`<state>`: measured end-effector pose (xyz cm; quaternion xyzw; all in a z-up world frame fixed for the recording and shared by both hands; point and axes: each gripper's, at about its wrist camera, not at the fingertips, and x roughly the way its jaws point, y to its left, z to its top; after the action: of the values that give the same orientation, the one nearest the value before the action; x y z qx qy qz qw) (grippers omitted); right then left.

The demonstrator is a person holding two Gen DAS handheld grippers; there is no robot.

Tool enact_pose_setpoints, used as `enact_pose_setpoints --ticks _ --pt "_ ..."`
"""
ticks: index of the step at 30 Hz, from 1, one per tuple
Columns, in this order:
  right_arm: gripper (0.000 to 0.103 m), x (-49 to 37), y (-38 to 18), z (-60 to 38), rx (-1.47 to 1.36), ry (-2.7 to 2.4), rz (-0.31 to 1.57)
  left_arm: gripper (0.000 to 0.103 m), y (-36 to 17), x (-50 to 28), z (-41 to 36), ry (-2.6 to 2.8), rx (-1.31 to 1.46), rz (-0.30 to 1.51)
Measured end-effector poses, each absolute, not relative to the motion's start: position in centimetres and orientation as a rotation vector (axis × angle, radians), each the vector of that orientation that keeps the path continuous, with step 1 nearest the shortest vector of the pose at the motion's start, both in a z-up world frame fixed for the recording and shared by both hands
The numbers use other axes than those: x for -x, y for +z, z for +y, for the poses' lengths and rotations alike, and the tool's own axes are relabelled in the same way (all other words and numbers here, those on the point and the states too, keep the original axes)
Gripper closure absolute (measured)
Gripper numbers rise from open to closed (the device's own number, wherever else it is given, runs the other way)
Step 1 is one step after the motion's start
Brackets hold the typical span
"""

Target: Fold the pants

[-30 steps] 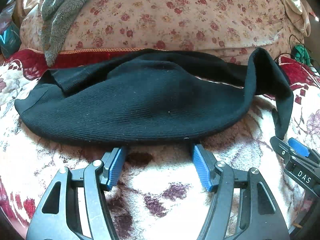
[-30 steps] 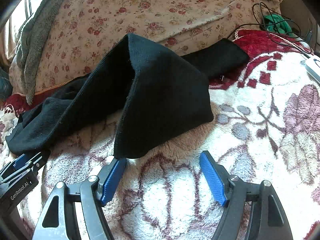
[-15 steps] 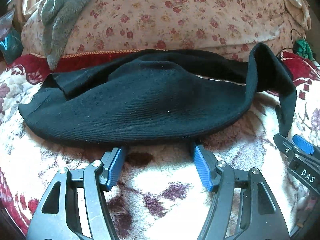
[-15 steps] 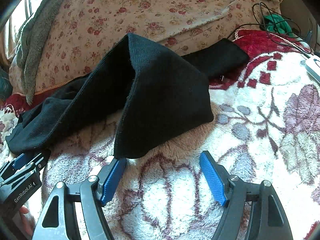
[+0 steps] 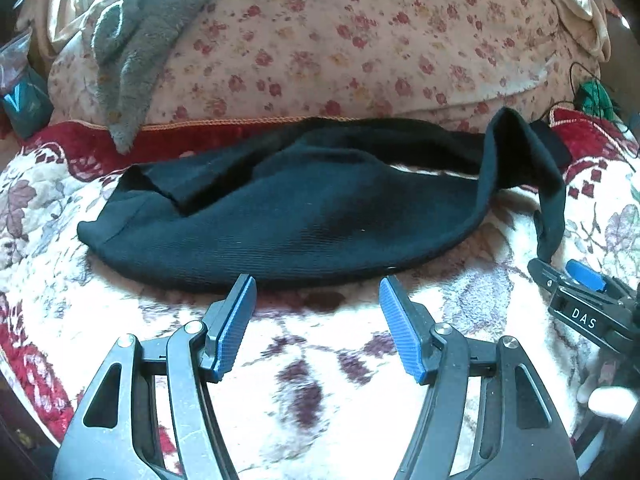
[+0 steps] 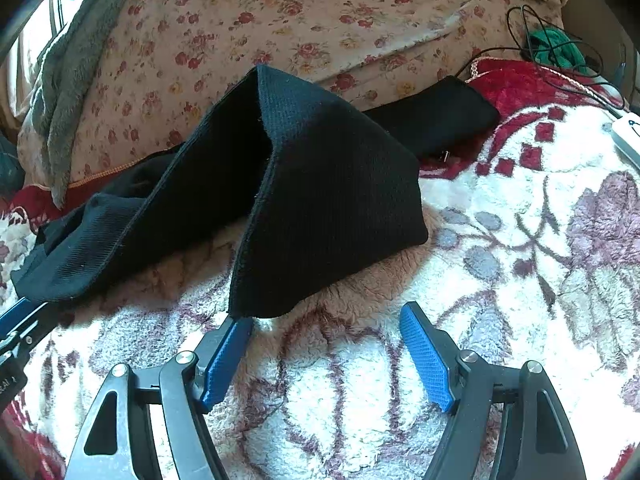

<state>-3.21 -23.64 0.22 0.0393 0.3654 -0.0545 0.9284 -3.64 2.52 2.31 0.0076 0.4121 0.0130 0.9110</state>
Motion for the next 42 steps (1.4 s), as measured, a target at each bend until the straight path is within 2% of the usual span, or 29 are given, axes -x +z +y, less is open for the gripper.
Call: enact_pose_setpoints --ticks 6,13,27,31,36,42 --pt "0.029 3.9 1.1 -23.5 -0.056 -0.037 0.802 0.038 2.9 4.0 4.3 0.045 0.026 0.851" --pt "0.032 5.9 3.7 -23.4 -0.154 0.110 0.769 0.038 3.0 4.3 6.2 0.081 0.053 0.853" --pt "0.032 4.8 4.3 -21.9 -0.269 0.268 0.755 0.038 1.4 4.5 13.7 0.203 0.212 0.928" --pt "0.032 3.5 4.6 -22.4 -0.413 0.350 0.765 0.038 0.9 4.1 14.9 0.236 0.246 0.939" --pt "0.032 1.8 4.2 -21.5 -0.460 0.373 0.788 0.038 0.2 3.5 15.1 0.242 0.257 0.958" --pt "0.032 0.1 4.2 -24.4 -0.759 0.344 0.665 0.038 -0.4 2.9 15.1 0.263 0.282 0.964"
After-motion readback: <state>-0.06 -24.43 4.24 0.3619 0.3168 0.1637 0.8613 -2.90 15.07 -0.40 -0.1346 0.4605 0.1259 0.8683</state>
